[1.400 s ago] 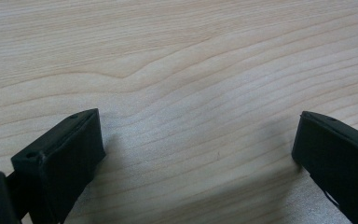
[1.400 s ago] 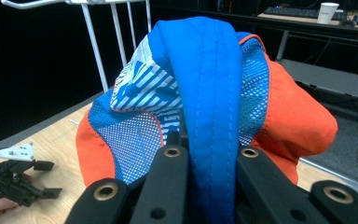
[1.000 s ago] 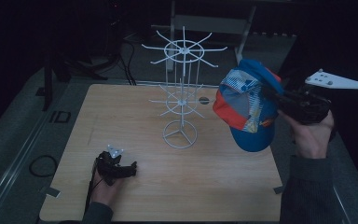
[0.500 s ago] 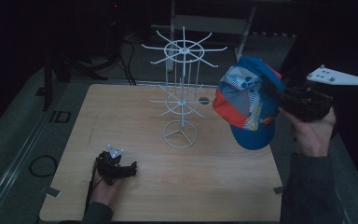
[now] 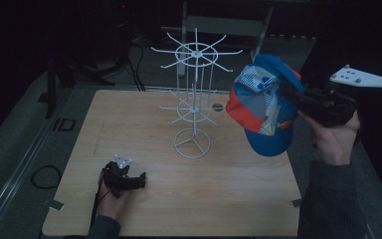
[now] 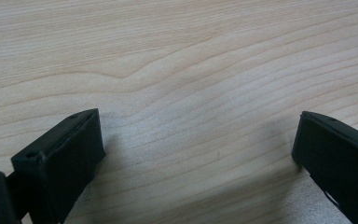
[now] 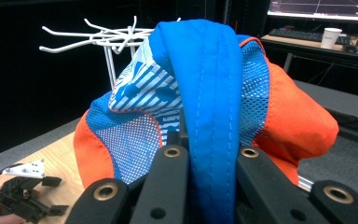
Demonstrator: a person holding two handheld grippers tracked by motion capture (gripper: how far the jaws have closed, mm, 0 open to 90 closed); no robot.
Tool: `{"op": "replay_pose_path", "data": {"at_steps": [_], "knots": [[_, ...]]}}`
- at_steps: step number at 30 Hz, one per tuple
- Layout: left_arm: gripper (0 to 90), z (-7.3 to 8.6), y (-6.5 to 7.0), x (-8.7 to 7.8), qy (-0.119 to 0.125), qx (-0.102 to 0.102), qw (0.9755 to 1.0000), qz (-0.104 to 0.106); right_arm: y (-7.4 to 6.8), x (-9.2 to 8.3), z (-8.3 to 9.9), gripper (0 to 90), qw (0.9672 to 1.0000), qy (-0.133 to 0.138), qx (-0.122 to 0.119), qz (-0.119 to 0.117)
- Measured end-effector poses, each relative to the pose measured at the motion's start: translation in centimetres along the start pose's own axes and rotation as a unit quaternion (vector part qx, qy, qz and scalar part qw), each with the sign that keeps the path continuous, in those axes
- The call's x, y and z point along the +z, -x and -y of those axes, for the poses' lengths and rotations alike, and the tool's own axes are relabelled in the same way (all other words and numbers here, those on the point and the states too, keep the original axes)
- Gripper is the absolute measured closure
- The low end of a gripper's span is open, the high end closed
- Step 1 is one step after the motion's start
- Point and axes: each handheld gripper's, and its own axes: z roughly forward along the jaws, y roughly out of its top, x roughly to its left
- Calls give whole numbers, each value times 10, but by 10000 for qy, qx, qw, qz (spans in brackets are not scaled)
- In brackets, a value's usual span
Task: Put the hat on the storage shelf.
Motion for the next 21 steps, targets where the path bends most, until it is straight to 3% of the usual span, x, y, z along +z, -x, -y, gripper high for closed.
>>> {"op": "replay_pose_path", "data": {"at_steps": [21], "knots": [[24, 0, 0, 0, -6, 7, 10000, 1, -7, -8, -15, 879, 9995, 310, -61, -65]]}}
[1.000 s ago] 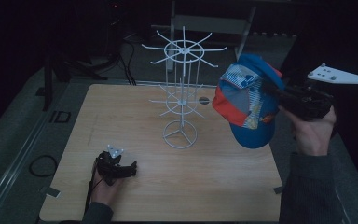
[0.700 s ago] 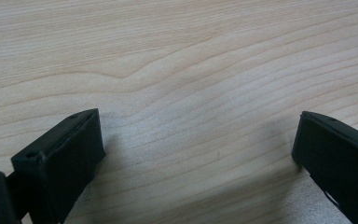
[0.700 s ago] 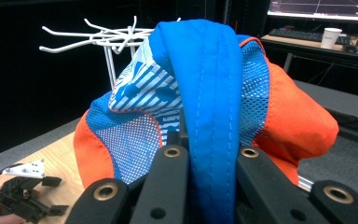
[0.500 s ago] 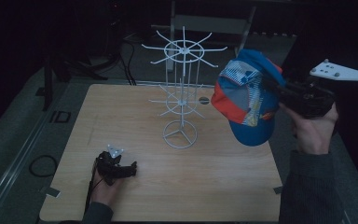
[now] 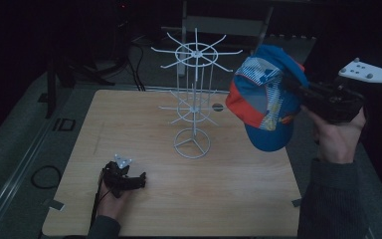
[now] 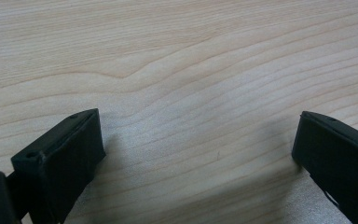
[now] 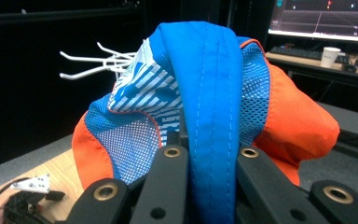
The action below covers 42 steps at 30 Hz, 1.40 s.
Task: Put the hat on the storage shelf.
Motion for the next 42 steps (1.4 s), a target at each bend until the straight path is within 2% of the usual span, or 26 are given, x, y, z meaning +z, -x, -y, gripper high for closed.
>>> {"op": "replay_pose_path", "data": {"at_steps": [7, 9, 14, 17, 19, 20, 22, 23, 24, 25, 26, 27, 28, 29, 30, 32, 33, 34, 35, 36, 37, 38, 39, 40, 41, 42], "knots": [[24, 0, 0, 0, 3, -17, 10000, 2, -6, -1, -10, 879, 9996, 234, -60, -154], [24, 0, 0, 0, 4, -17, 10000, 1, -11, -1, -14, 880, 9989, 353, -117, -270], [24, 0, 0, 0, 6, -26, 10000, 4, -18, 5, -18, 879, 9980, 388, -195, -455], [24, 0, 0, 0, -4, -13, 10000, 3, -25, 16, -14, 879, 9976, 274, -288, -571], [24, 0, 0, 0, -6, -11, 10000, 9, -28, 28, -2, 878, 9975, 48, -322, -628], [24, 0, 0, 0, -6, -11, 10000, 9, -28, 28, -2, 878, 9975, 48, -322, -628], [24, 0, 0, 0, 17, -23, 10000, 0, -27, 35, 9, 875, 9973, -118, -265, -669], [24, 0, 1, 0, 19, -28, 10000, -1, -25, 42, 22, 871, 9966, -339, -232, -709], [24, 0, 1, 0, 19, -28, 10000, -1, -25, 42, 22, 871, 9966, -339, -232, -709], [24, 0, 0, 0, 21, -19, 10000, 3, -24, 47, 34, 864, 9957, -503, -202, -749], [24, 0, 0, 0, 21, -19, 10000, 3, -24, 47, 34, 864, 9957, -503, -202, -749], [24, 0, 0, 0, 15, -13, 10000, 5, -23, 52, 44, 853, 9945, -677, -201, -770], [24, 0, 0, 0, 15, -13, 10000, 5, -23, 52, 44, 853, 9945, -677, -201, -770], [24, 0, 0, 0, -4, 8, 10000, 10, -21, 58, 54, 826, 9924, -918, -171, -803], [24, 0, 0, 0, 2, -4, 10000, 10, -21, 58, 54, 826, 9924, -918, -171, -803], [24, 0, 1, 0, 12, -23, 10000, 11, -21, 64, 61, 767, 9900, -1174, -188, -759], [24, 0, 1, 0, 9, -21, 10000, 10, -21, 68, 65, 680, 9883, -1304, -219, -766], [24, 0, 1, 0, 9, -21, 10000, 10, -21, 68, 65, 680, 9883, -1304, -219, -766], [24, 0, 1, 0, 11, -19, 10000, 9, -22, 70, 67, 592, 9881, -1339, -263, -705], [24, 0, 1, 0, 11, -19, 10000, 9, -22, 70, 67, 592, 9881, -1339, -263, -705], [24, 0, 1, 0, 14, -24, 10000, 8, -23, 71, 68, 506, 9877, -1424, -294, -581], [24, 0, 1, 0, 14, -24, 10000, 8, -23, 71, 68, 506, 9877, -1424, -294, -581], [24, 0, 1, 0, 14, -26, 10000, 9, -22, 72, 69, 420, 9868, -1513, -271, -516], [24, 0, 1, 0, 14, -26, 10000, 9, -22, 72, 69, 420, 9868, -1513, -271, -516], [25, 0, 1, 0, 21, -36, 10000, 10, -22, 73, 71, 353, 9862, -1593, -293, -347], [25, 0, 1, 0, 21, -36, 10000, 10, -22, 73, 71, 353, 9862, -1593, -293, -347]]}}
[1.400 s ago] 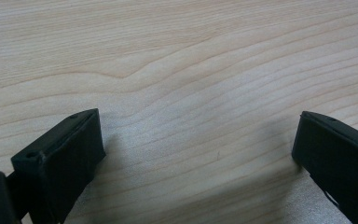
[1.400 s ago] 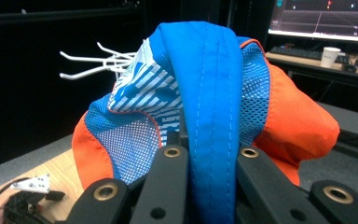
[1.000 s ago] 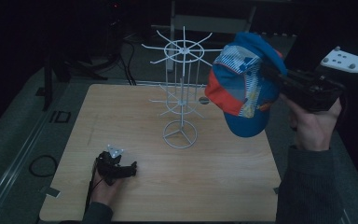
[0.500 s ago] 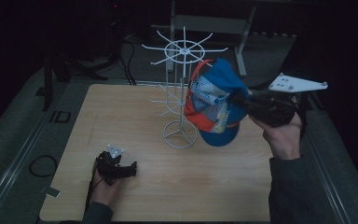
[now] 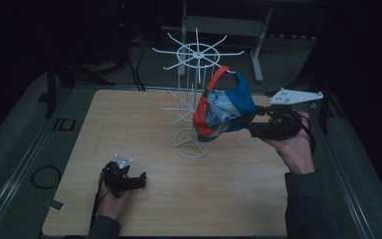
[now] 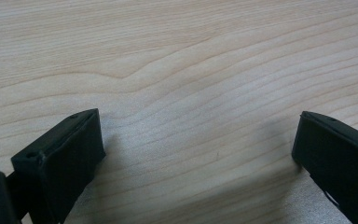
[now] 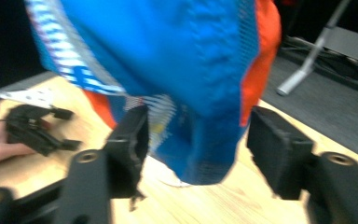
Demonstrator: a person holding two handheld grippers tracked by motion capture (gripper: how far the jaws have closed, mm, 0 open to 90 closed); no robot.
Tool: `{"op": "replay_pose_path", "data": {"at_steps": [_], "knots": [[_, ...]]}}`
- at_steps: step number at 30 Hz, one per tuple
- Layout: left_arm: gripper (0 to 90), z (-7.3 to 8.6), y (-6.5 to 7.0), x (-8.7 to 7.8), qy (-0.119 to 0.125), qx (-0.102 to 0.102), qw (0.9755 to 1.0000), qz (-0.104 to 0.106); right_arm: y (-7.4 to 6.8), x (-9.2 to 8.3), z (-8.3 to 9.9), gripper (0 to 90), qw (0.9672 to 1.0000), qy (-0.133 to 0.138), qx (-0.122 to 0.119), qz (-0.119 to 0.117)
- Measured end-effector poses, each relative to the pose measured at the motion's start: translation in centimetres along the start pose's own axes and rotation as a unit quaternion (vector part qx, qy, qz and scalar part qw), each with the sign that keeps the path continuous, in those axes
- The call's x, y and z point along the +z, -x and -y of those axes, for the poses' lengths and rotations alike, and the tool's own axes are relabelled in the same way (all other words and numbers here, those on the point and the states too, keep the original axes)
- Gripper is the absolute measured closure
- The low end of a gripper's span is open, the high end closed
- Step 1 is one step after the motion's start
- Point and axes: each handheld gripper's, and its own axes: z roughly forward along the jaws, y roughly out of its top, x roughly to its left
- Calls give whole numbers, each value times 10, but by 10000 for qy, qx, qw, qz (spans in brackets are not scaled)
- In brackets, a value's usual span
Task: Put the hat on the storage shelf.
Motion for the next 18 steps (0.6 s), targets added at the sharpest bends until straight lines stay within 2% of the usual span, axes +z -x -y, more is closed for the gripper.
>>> {"op": "replay_pose_path", "data": {"at_steps": [1, 7, 18], "knots": [[24, 0, 0, 0, -21, 27, 10000, -1, 1, 1, 2, 294, 9999, -56, 5, 116], [24, 0, 0, 0, -25, 26, 10000, 3, 3, 2, 13, 211, 9997, -120, 129, 183], [24, 0, 0, 0, -13, 23, 10000, -2, -2, 9, 39, 194, 9990, -362, 129, 212]]}}
